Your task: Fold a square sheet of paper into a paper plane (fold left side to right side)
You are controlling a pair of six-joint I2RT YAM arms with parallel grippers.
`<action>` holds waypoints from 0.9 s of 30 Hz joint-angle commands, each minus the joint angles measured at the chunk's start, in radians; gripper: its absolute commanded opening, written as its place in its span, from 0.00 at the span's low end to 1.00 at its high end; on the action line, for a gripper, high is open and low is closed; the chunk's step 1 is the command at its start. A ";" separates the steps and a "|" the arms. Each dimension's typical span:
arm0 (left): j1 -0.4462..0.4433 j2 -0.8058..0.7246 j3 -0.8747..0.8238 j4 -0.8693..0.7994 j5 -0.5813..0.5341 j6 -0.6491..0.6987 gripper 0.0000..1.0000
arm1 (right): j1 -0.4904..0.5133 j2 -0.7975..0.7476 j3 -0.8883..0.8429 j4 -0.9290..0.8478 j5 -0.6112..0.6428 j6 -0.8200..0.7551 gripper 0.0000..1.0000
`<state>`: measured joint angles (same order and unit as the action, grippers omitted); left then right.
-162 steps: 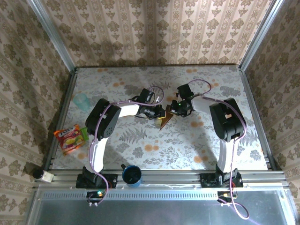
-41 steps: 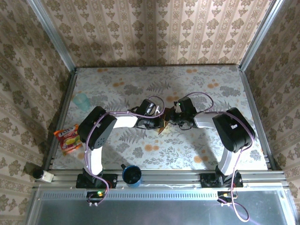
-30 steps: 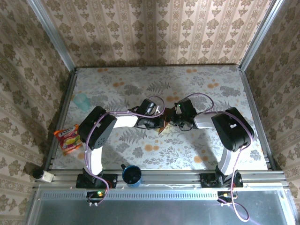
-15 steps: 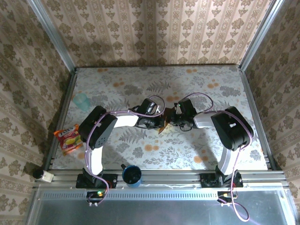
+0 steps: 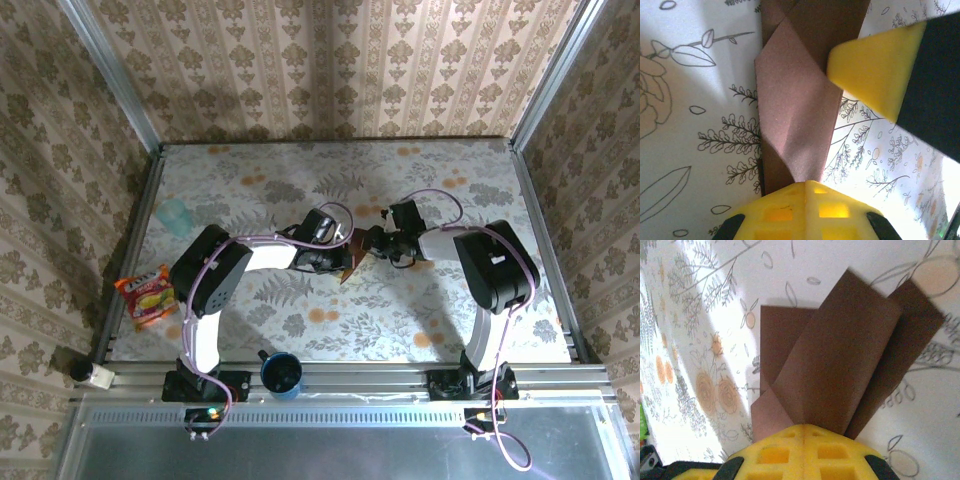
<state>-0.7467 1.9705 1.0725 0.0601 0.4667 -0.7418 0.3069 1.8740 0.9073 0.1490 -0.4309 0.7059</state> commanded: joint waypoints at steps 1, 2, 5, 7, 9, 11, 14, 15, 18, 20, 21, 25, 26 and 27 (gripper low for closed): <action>-0.008 0.073 -0.039 -0.164 -0.059 -0.010 0.00 | -0.044 0.032 0.024 -0.030 0.075 -0.020 0.00; -0.008 0.074 -0.040 -0.164 -0.058 -0.010 0.00 | -0.050 0.036 0.029 -0.028 0.071 -0.019 0.00; -0.008 0.074 -0.040 -0.164 -0.057 -0.010 0.00 | -0.066 0.045 0.042 -0.029 0.066 -0.012 0.00; -0.006 0.073 -0.040 -0.164 -0.057 -0.010 0.00 | -0.076 0.051 0.048 -0.029 0.063 -0.006 0.00; -0.006 0.073 -0.040 -0.164 -0.057 -0.009 0.00 | -0.089 0.054 0.053 -0.026 0.060 0.000 0.00; -0.007 0.073 -0.040 -0.163 -0.056 -0.009 0.00 | -0.101 0.060 0.062 -0.027 0.055 0.006 0.00; -0.006 0.074 -0.040 -0.162 -0.055 -0.009 0.00 | -0.118 0.073 0.081 -0.036 0.045 0.008 0.00; -0.006 0.074 -0.039 -0.161 -0.054 -0.009 0.00 | -0.125 0.078 0.088 -0.041 0.041 0.009 0.00; -0.006 0.076 -0.042 -0.160 -0.054 -0.010 0.00 | -0.143 0.091 0.108 -0.050 0.031 0.015 0.00; -0.006 0.076 -0.040 -0.158 -0.054 -0.011 0.00 | -0.156 0.103 0.125 -0.054 0.019 0.017 0.00; -0.006 0.076 -0.040 -0.158 -0.054 -0.010 0.00 | -0.162 0.109 0.133 -0.058 0.012 0.018 0.00; -0.005 0.072 -0.041 -0.155 -0.054 -0.012 0.00 | -0.182 0.105 0.163 -0.068 0.001 0.016 0.00; -0.006 0.070 -0.041 -0.152 -0.053 -0.014 0.00 | -0.189 0.095 0.172 -0.075 0.001 0.012 0.00; -0.006 0.068 -0.040 -0.150 -0.054 -0.015 0.00 | -0.195 0.081 0.183 -0.087 0.000 0.006 0.00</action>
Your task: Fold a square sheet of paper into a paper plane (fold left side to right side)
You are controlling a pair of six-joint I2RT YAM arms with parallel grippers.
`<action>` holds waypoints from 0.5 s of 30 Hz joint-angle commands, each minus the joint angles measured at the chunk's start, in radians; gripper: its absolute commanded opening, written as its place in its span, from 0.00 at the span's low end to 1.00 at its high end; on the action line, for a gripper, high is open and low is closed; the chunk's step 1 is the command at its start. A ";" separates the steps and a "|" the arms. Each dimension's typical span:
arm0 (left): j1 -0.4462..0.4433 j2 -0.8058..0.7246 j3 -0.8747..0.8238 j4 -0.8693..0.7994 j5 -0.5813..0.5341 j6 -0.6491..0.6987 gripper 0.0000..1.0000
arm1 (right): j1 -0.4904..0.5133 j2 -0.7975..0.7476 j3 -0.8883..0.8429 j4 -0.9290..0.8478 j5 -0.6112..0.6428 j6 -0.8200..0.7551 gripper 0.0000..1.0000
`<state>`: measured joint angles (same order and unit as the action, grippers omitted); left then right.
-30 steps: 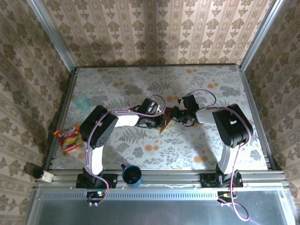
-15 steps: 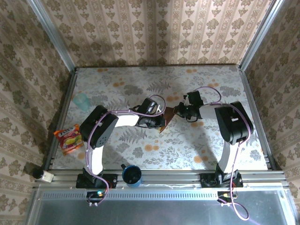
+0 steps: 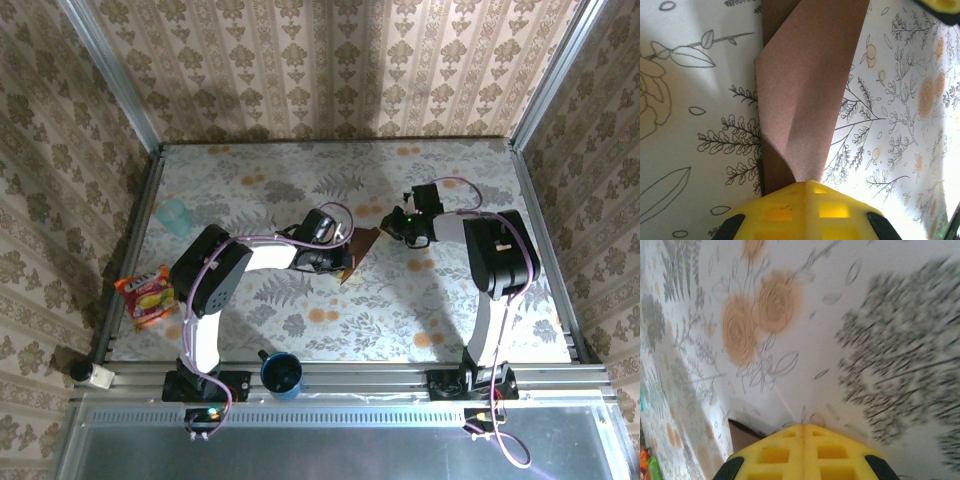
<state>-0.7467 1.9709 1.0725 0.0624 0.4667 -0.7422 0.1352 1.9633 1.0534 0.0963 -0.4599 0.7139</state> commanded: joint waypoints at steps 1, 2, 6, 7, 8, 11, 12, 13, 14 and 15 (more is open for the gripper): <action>-0.006 0.066 -0.043 -0.147 -0.053 -0.017 0.00 | -0.027 -0.023 0.045 -0.046 0.027 -0.010 0.00; -0.006 0.066 -0.041 -0.142 -0.053 -0.019 0.00 | -0.029 -0.040 0.055 -0.065 0.024 -0.018 0.00; -0.008 0.060 -0.045 -0.092 -0.046 -0.049 0.00 | -0.023 -0.122 0.039 -0.094 -0.006 -0.021 0.00; -0.008 0.059 -0.046 -0.077 -0.046 -0.057 0.00 | -0.014 -0.143 0.015 -0.083 -0.019 -0.011 0.00; -0.008 0.058 -0.046 -0.066 -0.045 -0.064 0.00 | -0.003 -0.161 -0.004 -0.079 -0.028 -0.002 0.00; -0.005 0.056 -0.042 -0.050 -0.043 -0.072 0.00 | 0.052 -0.191 -0.064 -0.069 -0.061 0.031 0.00; -0.004 0.054 -0.039 -0.048 -0.043 -0.072 0.00 | 0.075 -0.195 -0.086 -0.053 -0.071 0.045 0.00; -0.003 0.053 -0.037 -0.049 -0.043 -0.072 0.00 | 0.098 -0.195 -0.101 -0.036 -0.083 0.057 0.00; -0.002 0.052 -0.036 -0.049 -0.043 -0.072 0.00 | 0.115 -0.189 -0.111 -0.026 -0.089 0.068 0.00; 0.000 0.050 -0.037 -0.049 -0.043 -0.071 0.00 | 0.134 -0.185 -0.120 -0.016 -0.089 0.080 0.00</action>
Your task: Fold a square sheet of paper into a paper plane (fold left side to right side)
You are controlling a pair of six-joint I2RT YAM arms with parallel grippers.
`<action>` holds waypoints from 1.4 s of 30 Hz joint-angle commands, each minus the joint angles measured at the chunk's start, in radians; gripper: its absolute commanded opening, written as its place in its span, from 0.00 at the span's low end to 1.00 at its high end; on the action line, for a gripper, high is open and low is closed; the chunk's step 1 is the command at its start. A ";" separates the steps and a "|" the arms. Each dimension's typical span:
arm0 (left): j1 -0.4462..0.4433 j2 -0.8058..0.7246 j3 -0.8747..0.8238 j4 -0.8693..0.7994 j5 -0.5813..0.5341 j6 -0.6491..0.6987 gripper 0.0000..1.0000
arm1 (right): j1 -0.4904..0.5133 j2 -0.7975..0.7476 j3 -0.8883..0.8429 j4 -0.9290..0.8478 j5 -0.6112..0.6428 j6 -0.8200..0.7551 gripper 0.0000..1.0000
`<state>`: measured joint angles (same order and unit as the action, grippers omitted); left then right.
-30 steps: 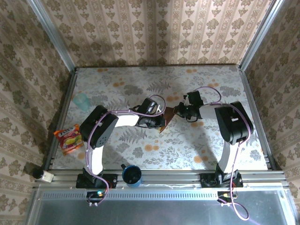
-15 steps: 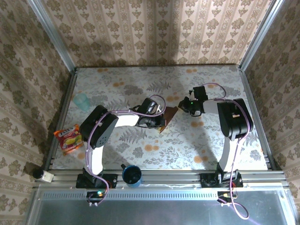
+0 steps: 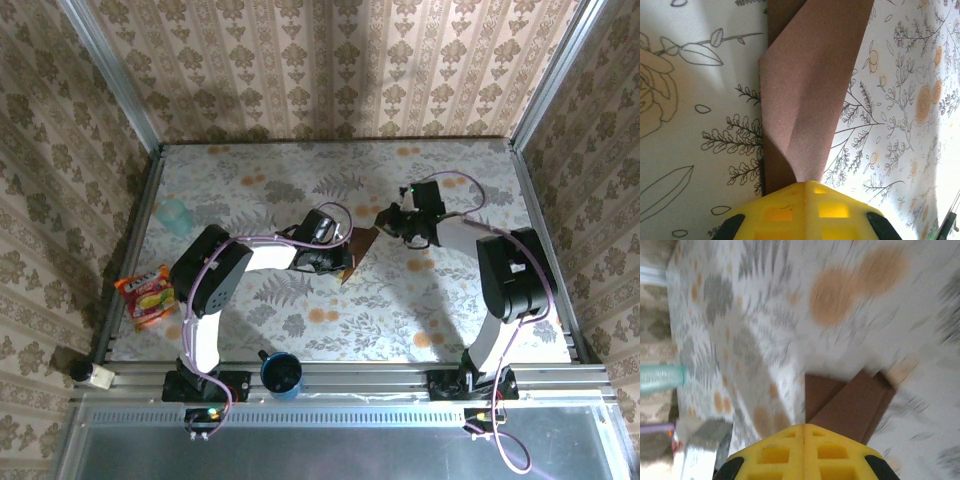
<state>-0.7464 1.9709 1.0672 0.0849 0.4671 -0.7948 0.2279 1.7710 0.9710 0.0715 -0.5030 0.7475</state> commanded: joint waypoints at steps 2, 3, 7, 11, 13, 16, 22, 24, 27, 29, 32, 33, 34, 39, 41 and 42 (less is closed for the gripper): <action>0.001 0.046 -0.033 -0.070 -0.048 -0.019 0.00 | 0.072 0.022 -0.048 0.035 -0.045 0.069 0.00; 0.002 0.044 -0.033 -0.069 -0.048 -0.020 0.00 | 0.086 0.031 -0.051 0.048 -0.042 0.081 0.00; 0.002 0.043 -0.034 -0.065 -0.045 -0.020 0.00 | 0.117 0.071 -0.054 0.070 -0.038 0.121 0.00; 0.002 0.042 -0.036 -0.060 -0.044 -0.024 0.00 | 0.135 0.100 -0.063 0.090 -0.036 0.141 0.00; 0.002 0.040 -0.032 -0.058 -0.038 -0.023 0.00 | 0.137 0.113 -0.064 0.067 -0.024 0.136 0.00; 0.012 0.033 -0.018 -0.049 -0.014 -0.018 0.00 | 0.137 0.131 -0.071 0.037 -0.009 0.117 0.00; 0.037 -0.009 0.055 -0.105 0.012 0.028 0.00 | 0.138 0.161 -0.074 -0.029 0.031 0.056 0.00; 0.039 -0.030 0.080 -0.138 0.015 0.053 0.01 | 0.137 0.168 -0.071 -0.050 0.041 0.040 0.00; 0.043 -0.066 0.114 -0.197 0.009 0.089 0.04 | 0.137 0.175 -0.070 -0.055 0.047 0.028 0.00; 0.042 -0.087 0.115 -0.222 0.017 0.101 0.05 | 0.138 0.176 -0.067 -0.052 0.044 0.023 0.00; 0.039 -0.123 0.098 -0.225 0.068 0.099 0.06 | 0.137 0.179 -0.056 -0.059 0.036 0.013 0.00; 0.036 -0.135 0.088 -0.227 0.085 0.099 0.05 | 0.137 0.180 -0.053 -0.062 0.033 0.010 0.00; 0.031 -0.148 0.080 -0.226 0.102 0.098 0.03 | 0.137 0.181 -0.049 -0.067 0.032 0.005 0.00; 0.008 -0.153 0.046 -0.174 0.222 0.052 0.00 | 0.138 0.182 -0.044 -0.082 0.032 -0.007 0.00; -0.003 -0.139 0.041 -0.159 0.236 0.041 0.00 | 0.137 0.185 -0.043 -0.087 0.033 -0.007 0.00; -0.009 -0.130 0.041 -0.158 0.237 0.041 0.00 | 0.137 0.184 -0.043 -0.091 0.035 -0.009 0.00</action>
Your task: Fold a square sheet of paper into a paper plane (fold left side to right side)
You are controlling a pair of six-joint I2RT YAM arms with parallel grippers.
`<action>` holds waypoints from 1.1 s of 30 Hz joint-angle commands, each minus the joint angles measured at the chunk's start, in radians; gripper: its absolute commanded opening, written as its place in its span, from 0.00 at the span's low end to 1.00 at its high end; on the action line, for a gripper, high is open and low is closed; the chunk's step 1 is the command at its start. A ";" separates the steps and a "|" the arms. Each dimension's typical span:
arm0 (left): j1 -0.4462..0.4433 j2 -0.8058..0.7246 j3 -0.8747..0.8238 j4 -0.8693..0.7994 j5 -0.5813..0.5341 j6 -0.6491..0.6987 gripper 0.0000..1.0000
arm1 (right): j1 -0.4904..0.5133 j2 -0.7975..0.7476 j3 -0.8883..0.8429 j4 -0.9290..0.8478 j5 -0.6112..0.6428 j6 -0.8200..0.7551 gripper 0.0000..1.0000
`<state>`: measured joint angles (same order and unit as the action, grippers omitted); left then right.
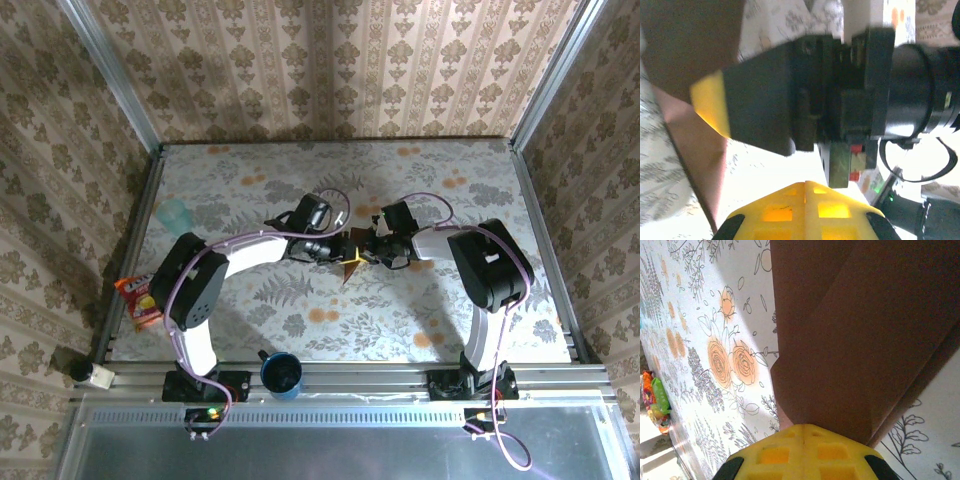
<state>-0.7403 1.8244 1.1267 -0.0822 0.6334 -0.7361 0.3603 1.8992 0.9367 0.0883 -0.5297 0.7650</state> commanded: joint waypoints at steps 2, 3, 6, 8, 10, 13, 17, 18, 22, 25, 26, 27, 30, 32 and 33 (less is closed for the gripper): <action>-0.018 0.032 -0.022 0.012 0.065 -0.019 0.00 | 0.005 0.057 -0.005 -0.113 0.061 -0.027 0.00; -0.017 0.038 -0.025 0.016 0.061 -0.020 0.00 | 0.005 0.059 -0.005 -0.114 0.061 -0.027 0.00; -0.009 0.056 -0.033 0.032 0.053 -0.024 0.00 | 0.006 0.058 -0.002 -0.122 0.060 -0.031 0.00; -0.004 0.067 -0.034 0.040 0.059 -0.028 0.00 | 0.005 0.060 0.002 -0.127 0.060 -0.033 0.00; -0.002 0.080 -0.027 0.033 0.063 -0.022 0.00 | 0.005 0.060 0.007 -0.134 0.059 -0.036 0.00; -0.002 0.097 -0.028 0.029 0.067 -0.017 0.00 | 0.005 0.063 0.009 -0.140 0.063 -0.039 0.00; -0.002 0.111 -0.037 0.025 0.070 -0.013 0.00 | 0.005 0.066 0.014 -0.149 0.066 -0.041 0.00; -0.002 0.113 -0.040 0.022 0.070 -0.011 0.00 | 0.005 0.066 0.015 -0.152 0.068 -0.043 0.00; -0.001 0.120 -0.053 0.017 0.058 -0.005 0.00 | 0.005 0.071 0.020 -0.160 0.068 -0.047 0.00; 0.000 0.126 -0.060 0.021 0.058 -0.005 0.00 | 0.005 0.071 0.025 -0.165 0.068 -0.049 0.00; 0.000 0.129 -0.062 0.022 0.058 -0.006 0.00 | 0.006 0.072 0.026 -0.165 0.068 -0.050 0.00; 0.000 0.131 -0.063 0.024 0.058 -0.005 0.00 | 0.005 0.075 0.027 -0.167 0.068 -0.050 0.00; 0.000 0.137 -0.066 0.022 0.058 -0.005 0.00 | 0.005 0.074 0.025 -0.167 0.068 -0.051 0.00; 0.000 0.141 -0.067 0.024 0.059 -0.006 0.00 | 0.005 0.076 0.025 -0.167 0.067 -0.050 0.00; 0.001 0.142 -0.067 0.025 0.060 -0.006 0.00 | 0.005 0.076 0.025 -0.168 0.069 -0.050 0.00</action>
<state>-0.7444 1.9430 1.0737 -0.0586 0.6819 -0.7452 0.3607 1.9141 0.9802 0.0189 -0.5316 0.7353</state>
